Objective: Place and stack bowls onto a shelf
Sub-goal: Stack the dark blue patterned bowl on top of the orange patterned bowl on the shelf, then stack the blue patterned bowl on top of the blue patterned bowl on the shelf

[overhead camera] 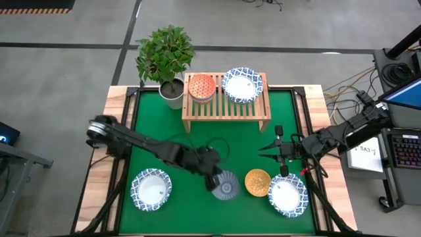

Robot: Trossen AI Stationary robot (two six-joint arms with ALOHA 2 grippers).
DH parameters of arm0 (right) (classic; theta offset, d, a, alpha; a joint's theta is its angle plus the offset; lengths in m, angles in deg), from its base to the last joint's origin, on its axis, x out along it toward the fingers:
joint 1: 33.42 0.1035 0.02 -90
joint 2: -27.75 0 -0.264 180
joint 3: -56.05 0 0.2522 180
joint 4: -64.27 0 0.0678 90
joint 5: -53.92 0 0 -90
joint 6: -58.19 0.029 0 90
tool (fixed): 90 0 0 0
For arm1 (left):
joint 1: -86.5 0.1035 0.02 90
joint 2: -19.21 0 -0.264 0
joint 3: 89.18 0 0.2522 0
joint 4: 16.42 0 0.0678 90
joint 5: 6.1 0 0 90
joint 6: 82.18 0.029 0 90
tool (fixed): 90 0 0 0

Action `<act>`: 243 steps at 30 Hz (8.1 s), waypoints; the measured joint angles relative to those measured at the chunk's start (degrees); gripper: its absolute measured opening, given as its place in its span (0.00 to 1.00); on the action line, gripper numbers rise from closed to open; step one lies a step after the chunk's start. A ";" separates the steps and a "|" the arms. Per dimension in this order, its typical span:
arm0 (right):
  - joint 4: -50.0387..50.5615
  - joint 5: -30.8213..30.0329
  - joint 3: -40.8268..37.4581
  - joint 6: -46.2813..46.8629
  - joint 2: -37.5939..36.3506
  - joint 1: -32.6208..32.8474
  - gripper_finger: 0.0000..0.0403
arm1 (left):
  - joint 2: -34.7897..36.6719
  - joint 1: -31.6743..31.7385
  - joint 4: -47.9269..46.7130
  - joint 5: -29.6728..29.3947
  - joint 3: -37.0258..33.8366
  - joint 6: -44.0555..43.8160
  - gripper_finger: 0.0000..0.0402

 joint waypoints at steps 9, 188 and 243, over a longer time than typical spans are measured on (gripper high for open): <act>-0.28 -0.02 0.00 0.02 0.00 0.00 0.17 | 14.88 11.96 -12.71 -0.02 0.08 -2.74 0.00; -1.92 -0.17 0.00 5.68 0.11 -0.02 0.17 | 5.08 -1.90 -43.28 -16.31 17.19 23.92 0.00; 8.81 0.42 10.27 7.97 13.62 0.00 0.17 | -6.51 -21.39 -40.44 7.74 -3.71 -56.92 0.22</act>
